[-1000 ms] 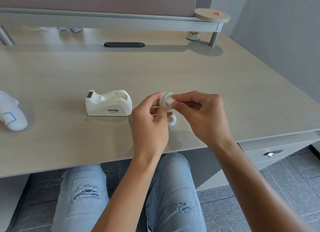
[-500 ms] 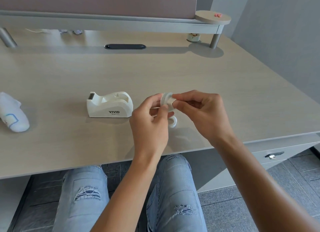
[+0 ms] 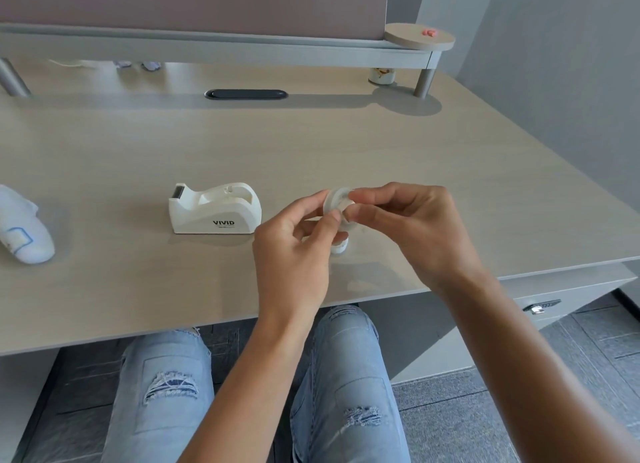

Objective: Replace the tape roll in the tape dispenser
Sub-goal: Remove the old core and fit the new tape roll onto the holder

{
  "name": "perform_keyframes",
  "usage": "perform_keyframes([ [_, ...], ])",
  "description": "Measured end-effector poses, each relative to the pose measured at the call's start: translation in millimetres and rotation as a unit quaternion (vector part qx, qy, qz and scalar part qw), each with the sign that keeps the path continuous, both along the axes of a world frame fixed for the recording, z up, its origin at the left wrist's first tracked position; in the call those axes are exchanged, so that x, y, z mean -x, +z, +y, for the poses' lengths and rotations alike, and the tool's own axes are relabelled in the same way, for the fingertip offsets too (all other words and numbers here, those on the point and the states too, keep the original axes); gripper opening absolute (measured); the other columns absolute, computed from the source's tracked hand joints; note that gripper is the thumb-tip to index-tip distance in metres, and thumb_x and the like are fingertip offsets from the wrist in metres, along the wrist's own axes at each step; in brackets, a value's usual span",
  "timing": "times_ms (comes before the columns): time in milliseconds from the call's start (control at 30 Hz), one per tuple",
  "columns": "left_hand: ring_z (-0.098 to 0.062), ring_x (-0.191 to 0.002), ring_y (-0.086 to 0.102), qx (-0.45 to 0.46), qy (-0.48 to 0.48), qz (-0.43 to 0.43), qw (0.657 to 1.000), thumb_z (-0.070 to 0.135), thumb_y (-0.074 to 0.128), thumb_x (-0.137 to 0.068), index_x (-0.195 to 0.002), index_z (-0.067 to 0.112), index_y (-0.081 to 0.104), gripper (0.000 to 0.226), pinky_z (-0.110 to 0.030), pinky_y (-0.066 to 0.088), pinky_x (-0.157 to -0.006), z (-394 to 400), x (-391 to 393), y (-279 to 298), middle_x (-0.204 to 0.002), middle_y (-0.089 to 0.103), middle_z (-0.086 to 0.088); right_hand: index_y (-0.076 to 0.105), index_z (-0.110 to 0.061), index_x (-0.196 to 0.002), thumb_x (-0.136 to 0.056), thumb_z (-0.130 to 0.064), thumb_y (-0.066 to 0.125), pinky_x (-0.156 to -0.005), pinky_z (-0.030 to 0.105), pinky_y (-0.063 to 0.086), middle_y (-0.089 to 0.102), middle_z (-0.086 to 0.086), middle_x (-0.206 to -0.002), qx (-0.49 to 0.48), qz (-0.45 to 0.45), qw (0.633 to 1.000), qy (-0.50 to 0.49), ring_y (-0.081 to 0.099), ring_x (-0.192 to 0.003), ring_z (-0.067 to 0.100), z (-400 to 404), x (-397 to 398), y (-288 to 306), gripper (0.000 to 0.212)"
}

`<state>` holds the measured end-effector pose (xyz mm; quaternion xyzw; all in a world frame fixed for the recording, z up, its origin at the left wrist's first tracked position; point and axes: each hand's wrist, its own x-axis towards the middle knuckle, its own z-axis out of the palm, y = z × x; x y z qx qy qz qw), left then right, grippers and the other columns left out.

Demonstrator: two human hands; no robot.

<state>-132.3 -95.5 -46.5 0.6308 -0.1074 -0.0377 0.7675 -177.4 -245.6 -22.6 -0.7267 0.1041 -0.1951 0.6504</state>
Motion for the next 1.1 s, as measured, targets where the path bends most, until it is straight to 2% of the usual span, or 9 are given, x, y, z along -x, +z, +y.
perform_keyframes([
  [200,-0.015,-0.071,0.079,-0.013,0.020,-0.003,1.000,0.009,0.069,-0.096,-0.116,0.014,0.078,0.022,-0.017,0.056,-0.069,-2.8,-2.8,-5.9,-0.086,0.083,-0.003,0.082,0.001,-0.094,-0.082,0.000,0.084,-0.081,0.017,0.058,0.084,0.007,-0.099,-0.010,-0.029,0.999,-0.038,0.081,-0.089,0.011,10.7,-2.7,-12.6,0.012],
  [300,-0.016,-0.070,0.080,-0.010,0.028,0.002,1.000,0.007,0.068,-0.097,-0.112,0.014,0.079,0.020,-0.017,0.057,-0.066,-4.2,-3.6,-5.1,-0.087,0.083,-0.005,0.082,-0.004,-0.095,-0.084,-0.001,0.083,-0.081,0.017,0.058,0.084,0.002,-0.098,-0.005,-0.043,0.998,-0.051,0.080,-0.089,0.008,16.8,-4.6,-17.7,0.011],
  [400,-0.018,-0.077,0.081,-0.002,0.011,-0.009,1.000,0.006,0.068,-0.096,-0.109,0.016,0.079,0.020,-0.032,0.064,-0.074,0.0,-6.5,-3.7,-0.090,0.083,-0.004,0.081,-0.008,-0.099,-0.085,-0.001,0.082,-0.083,0.017,0.058,0.084,-0.005,-0.102,0.012,-0.064,0.997,-0.049,0.080,-0.092,0.007,18.6,-2.9,-17.4,0.016],
  [500,-0.024,-0.084,0.081,0.026,-0.004,-0.021,0.999,0.006,0.069,-0.095,-0.111,0.015,0.078,0.021,-0.045,0.065,-0.085,8.8,-3.7,-1.4,-0.096,0.083,-0.003,0.080,-0.001,-0.100,-0.084,0.001,0.082,-0.083,0.021,0.060,0.084,0.003,-0.101,0.025,-0.084,0.995,-0.040,0.081,-0.092,0.013,18.3,0.8,-12.8,0.016],
  [633,-0.024,-0.086,0.080,0.050,-0.018,-0.018,0.998,0.005,0.069,-0.095,-0.109,0.015,0.078,0.019,-0.055,0.063,-0.090,15.2,-0.3,1.4,-0.097,0.083,-0.003,0.079,0.006,-0.098,-0.087,0.004,0.078,-0.085,0.023,0.059,0.083,0.008,-0.107,0.013,-0.090,0.996,-0.009,0.081,-0.095,0.016,18.4,5.5,-6.3,0.011],
  [1100,-0.023,-0.092,0.080,0.053,-0.040,-0.010,0.998,0.001,0.067,-0.097,-0.114,0.008,0.076,0.021,-0.054,0.062,-0.094,19.0,3.3,3.9,-0.101,0.084,-0.005,0.080,0.008,-0.098,-0.086,0.004,0.078,-0.086,0.021,0.058,0.082,0.013,-0.105,0.011,-0.074,0.997,0.016,0.079,-0.099,0.016,15.2,12.8,0.8,0.012],
])
